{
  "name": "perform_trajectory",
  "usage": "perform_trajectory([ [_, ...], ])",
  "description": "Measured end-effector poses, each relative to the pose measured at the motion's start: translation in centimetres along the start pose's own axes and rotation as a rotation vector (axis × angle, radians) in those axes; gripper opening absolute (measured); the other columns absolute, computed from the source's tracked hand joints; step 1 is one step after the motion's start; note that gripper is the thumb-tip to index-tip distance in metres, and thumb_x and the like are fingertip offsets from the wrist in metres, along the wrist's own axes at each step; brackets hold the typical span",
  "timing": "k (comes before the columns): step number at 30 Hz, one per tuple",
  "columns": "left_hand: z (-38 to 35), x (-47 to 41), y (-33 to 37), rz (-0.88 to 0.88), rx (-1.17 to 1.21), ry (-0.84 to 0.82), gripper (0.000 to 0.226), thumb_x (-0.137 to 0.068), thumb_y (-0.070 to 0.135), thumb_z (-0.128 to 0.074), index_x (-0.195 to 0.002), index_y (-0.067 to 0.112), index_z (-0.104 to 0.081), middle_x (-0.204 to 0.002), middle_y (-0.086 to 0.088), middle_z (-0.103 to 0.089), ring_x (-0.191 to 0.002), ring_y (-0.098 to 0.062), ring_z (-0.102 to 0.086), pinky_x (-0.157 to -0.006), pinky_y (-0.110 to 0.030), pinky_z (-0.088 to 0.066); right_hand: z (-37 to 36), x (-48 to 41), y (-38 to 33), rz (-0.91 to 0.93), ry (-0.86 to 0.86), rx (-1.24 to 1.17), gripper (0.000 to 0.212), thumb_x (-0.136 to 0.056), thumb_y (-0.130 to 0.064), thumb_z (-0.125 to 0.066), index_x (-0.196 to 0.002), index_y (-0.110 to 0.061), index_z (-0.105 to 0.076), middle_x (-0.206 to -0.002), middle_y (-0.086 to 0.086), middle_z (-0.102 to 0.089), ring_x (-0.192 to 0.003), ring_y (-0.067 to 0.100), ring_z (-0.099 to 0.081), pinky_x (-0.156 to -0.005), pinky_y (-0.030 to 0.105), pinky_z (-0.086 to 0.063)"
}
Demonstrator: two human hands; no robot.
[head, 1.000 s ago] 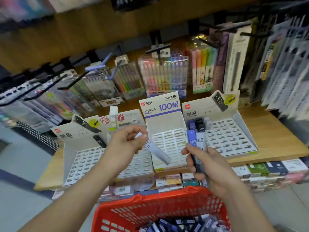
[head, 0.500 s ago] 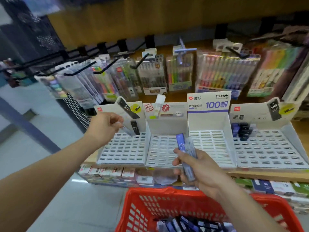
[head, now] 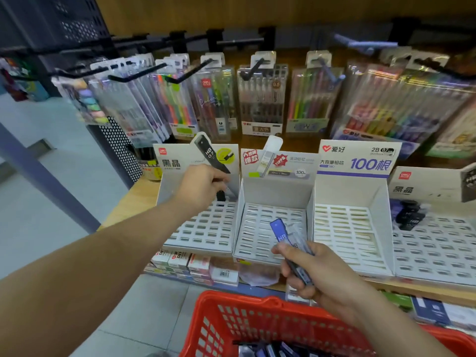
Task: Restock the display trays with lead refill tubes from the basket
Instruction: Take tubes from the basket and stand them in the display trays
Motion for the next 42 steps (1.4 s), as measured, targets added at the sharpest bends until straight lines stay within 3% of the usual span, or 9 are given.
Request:
perform_trajectory([
  [4,0.1,-0.3,0.1,-0.123,-0.143,-0.023,0.023,-0.091,0.005,-0.058,-0.11,0.009,-0.071,-0.114,-0.008,-0.069,-0.109,-0.025,-0.061,-0.099,-0.029,-0.042,0.3,-0.1,0.0,-0.039,-0.003,-0.103,0.025,-0.09,-0.015,-0.065,-0.11,-0.001,-0.068,-0.068,0.007,-0.052,-0.051,0.014,-0.038,-0.04,0.021,-0.022],
  [8,-0.5,-0.5,0.9,-0.17,-0.224,-0.042,0.03,-0.093,0.0,-0.051,-0.115,0.011,-0.068,-0.116,-0.01,-0.066,-0.11,-0.029,-0.058,-0.094,-0.031,-0.045,0.3,0.0,-0.2,-0.013,0.002,-0.131,0.021,-0.093,-0.004,-0.056,-0.108,-0.003,-0.071,-0.064,0.005,-0.051,-0.052,0.013,-0.044,-0.041,0.022,-0.032],
  [14,-0.6,-1.1,1.2,-0.077,-0.076,0.033,0.013,-0.09,0.007,-0.059,-0.099,0.013,-0.064,-0.097,-0.008,-0.068,-0.092,-0.026,-0.062,-0.083,-0.037,-0.051,0.4,0.2,-0.9,0.038,0.016,-0.231,0.029,-0.091,-0.01,-0.066,-0.115,0.006,-0.062,-0.068,0.009,-0.055,-0.06,0.017,-0.047,-0.043,0.019,-0.04],
  [19,-1.2,-0.9,1.4,-0.023,0.058,0.058,0.014,-0.085,0.001,-0.064,-0.096,0.007,-0.07,-0.091,-0.004,-0.066,-0.091,-0.021,-0.061,-0.085,-0.027,-0.048,0.8,0.4,-1.2,0.053,0.055,-0.321,0.02,-0.086,-0.015,-0.068,-0.098,0.0,-0.063,-0.07,0.007,-0.059,-0.054,0.015,-0.056,-0.039,0.019,-0.041],
  [25,-0.9,-1.4,1.4,-0.327,-0.201,0.166,0.014,-0.08,-0.004,-0.066,-0.085,0.004,-0.077,-0.088,-0.016,-0.069,-0.086,-0.036,-0.063,-0.079,-0.038,-0.052,0.7,0.5,-1.5,0.078,0.044,-0.297,0.031,-0.071,-0.026,-0.072,-0.089,-0.004,-0.06,-0.068,0.008,-0.058,-0.049,0.014,-0.046,-0.035,0.016,-0.029],
  [33,-1.3,-1.3,0.4,-0.32,-0.472,0.009,0.036,-0.088,-0.001,-0.055,-0.112,0.02,-0.071,-0.111,-0.005,-0.069,-0.104,-0.029,-0.057,-0.088,-0.037,-0.048,0.5,0.6,-1.4,0.063,-0.043,-0.372,0.039,-0.072,-0.018,-0.07,-0.104,0.003,-0.062,-0.072,0.008,-0.059,-0.057,0.014,-0.053,-0.037,0.017,-0.037],
  [38,-0.1,0.2,2.1,-0.207,-0.175,0.082,0.024,-0.093,0.008,-0.055,-0.108,0.016,-0.072,-0.101,-0.001,-0.071,-0.096,-0.022,-0.06,-0.089,-0.031,-0.047,0.1,0.7,-1.3,0.068,-0.098,-0.394,0.051,-0.072,-0.014,-0.069,-0.117,0.008,-0.058,-0.077,0.01,-0.061,-0.057,0.014,-0.053,-0.037,0.018,-0.035],
  [40,0.3,1.7,4.4,-0.066,0.206,-0.099,0.016,-0.092,0.015,-0.061,-0.101,0.019,-0.073,-0.092,0.006,-0.071,-0.079,-0.011,-0.06,-0.078,-0.025,-0.051,-0.1,0.9,-1.5,0.059,-0.157,-0.418,0.045,-0.075,-0.011,-0.066,-0.117,0.004,-0.058,-0.077,0.011,-0.061,-0.054,0.013,-0.05,-0.037,0.016,-0.03],
  [42,0.0,3.6,7.0,0.08,0.621,-0.426,0.017,-0.091,0.02,-0.061,-0.105,0.018,-0.07,-0.091,0.002,-0.072,-0.069,-0.011,-0.061,-0.065,-0.022,-0.053,-0.5,1.3,-1.8,0.043,-0.232,-0.432,0.034,-0.078,-0.01,-0.063,-0.111,-0.001,-0.057,-0.076,0.011,-0.059,-0.051,0.012,-0.045,-0.036,0.015,-0.023],
])
Point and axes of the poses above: each hand's wrist, its own x-axis away from the middle knuckle, its own z-axis out of the back of the hand, y = z × x, the point moved 3 cm from there along -x, towards the middle knuckle
